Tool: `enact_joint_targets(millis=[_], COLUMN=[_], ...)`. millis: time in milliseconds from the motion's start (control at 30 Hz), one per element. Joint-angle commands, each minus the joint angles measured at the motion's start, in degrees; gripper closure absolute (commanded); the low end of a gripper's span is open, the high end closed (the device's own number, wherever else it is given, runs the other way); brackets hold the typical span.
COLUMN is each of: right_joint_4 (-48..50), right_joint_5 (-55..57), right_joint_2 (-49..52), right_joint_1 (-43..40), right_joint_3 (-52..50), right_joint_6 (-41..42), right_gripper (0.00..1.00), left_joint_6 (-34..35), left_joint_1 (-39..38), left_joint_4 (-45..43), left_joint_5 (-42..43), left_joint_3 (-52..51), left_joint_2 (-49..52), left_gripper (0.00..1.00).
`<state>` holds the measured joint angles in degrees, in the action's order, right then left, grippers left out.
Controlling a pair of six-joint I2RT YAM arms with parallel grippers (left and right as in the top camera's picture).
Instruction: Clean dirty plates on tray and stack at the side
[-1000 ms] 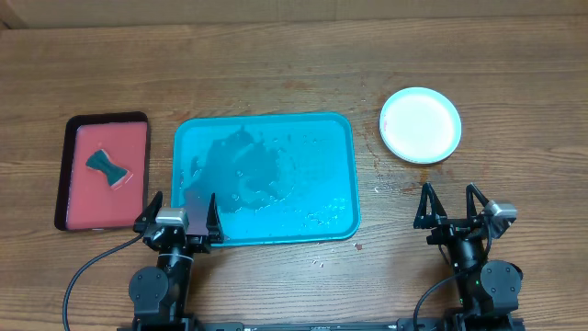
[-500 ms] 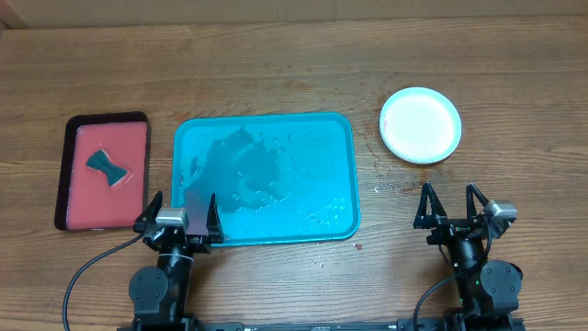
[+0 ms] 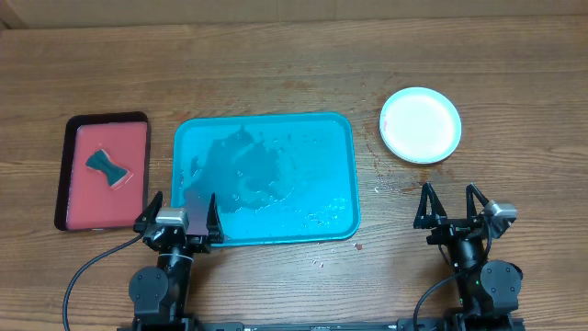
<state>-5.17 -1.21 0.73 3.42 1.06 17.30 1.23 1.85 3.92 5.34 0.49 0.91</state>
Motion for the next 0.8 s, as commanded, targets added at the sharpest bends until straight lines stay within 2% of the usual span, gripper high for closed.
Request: enact_joint_targets(millis=[0,133,267,433,767], right_joint_4=[0.35,0.31,0.31,0.31,0.33], right_joint_5=[1.05,0.98,0.96,1.14,1.14], right_joint_2=[-0.57,-0.57,-0.57,-0.57,-0.57], right_joint_1=[-0.17,0.26,0.31,0.24,-0.07], right_joint_3=[-0.59,-0.59,-0.59,-0.59,-0.59], right_joint_6=[-2.1,-12.63,-19.3,-23.28,-23.34], right_gripper=[0.0,0.0,0.0,0.0,0.0], left_joint_6=[-1.27,-1.27,-1.29,-1.27,-1.29], left_joint_1=[-0.37,-0.37,-0.37,-0.37,-0.37], left_joint_4=[0.22,0.22,0.24,0.22,0.22], left_joint_5=[-0.85,-0.85,-0.85,-0.85,-0.85], left_joint_3=[-0.22,-0.22,-0.22,-0.22,-0.22], left_joint_2=[-0.7,-0.7,-0.7,-0.7,-0.7], left_gripper=[0.0,0.0,0.0,0.0,0.0])
